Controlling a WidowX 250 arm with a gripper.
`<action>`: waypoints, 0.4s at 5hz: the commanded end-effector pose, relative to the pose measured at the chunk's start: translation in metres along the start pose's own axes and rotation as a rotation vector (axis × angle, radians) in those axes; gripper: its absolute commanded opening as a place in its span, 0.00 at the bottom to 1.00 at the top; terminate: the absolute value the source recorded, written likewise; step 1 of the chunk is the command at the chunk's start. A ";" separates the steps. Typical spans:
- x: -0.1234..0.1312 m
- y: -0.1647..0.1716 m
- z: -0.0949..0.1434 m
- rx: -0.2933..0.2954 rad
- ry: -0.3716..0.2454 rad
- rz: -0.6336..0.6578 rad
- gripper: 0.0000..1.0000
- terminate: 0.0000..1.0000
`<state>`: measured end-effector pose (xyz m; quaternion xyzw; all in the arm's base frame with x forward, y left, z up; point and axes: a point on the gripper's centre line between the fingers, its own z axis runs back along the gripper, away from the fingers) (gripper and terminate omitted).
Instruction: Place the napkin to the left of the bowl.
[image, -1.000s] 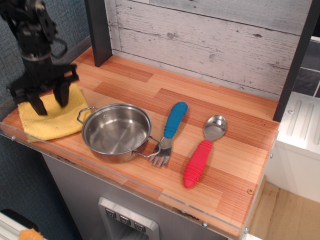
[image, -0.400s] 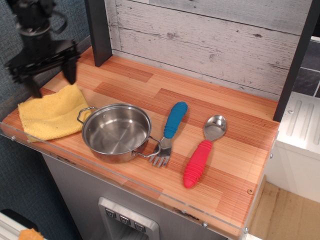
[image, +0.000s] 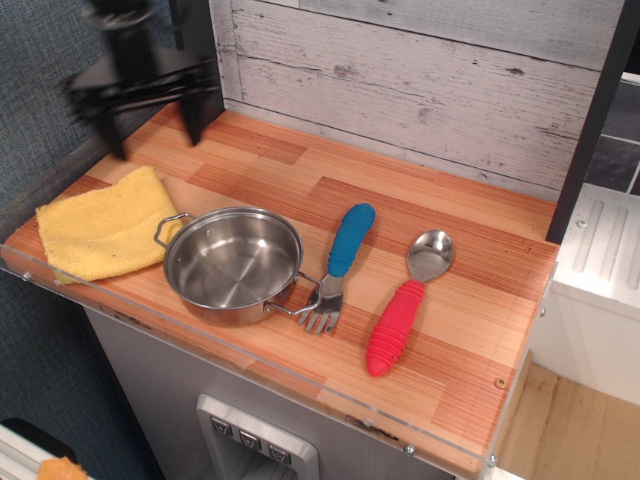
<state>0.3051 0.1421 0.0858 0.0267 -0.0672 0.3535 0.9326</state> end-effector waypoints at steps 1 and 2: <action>0.003 -0.015 0.034 -0.034 -0.012 -0.246 1.00 0.00; -0.004 -0.009 0.046 0.004 0.027 -0.314 1.00 0.00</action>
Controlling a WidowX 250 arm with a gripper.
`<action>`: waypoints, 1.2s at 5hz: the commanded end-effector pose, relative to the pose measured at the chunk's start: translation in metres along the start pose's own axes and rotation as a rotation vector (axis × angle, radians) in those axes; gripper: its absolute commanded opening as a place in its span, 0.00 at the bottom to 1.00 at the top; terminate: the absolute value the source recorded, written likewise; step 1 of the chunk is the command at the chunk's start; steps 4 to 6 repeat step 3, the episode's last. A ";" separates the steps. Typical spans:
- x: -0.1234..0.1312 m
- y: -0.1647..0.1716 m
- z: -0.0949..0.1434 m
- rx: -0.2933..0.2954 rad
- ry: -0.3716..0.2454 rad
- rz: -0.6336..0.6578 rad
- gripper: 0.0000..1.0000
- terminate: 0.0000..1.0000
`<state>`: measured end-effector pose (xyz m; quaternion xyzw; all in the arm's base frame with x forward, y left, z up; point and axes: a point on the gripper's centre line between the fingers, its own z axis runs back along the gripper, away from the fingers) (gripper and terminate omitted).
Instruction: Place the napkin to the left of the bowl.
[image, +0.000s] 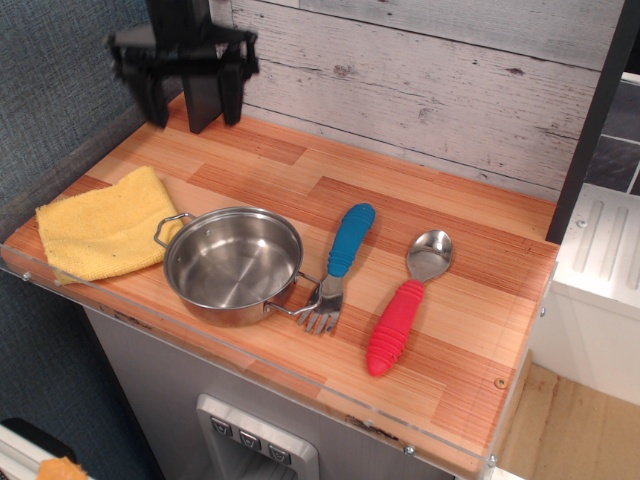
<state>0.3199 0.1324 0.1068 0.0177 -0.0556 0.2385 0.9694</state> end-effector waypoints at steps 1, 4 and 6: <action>-0.031 0.019 0.038 0.059 0.040 -0.087 1.00 0.00; -0.063 0.035 0.059 0.099 0.084 -0.083 1.00 1.00; -0.063 0.035 0.059 0.099 0.084 -0.083 1.00 1.00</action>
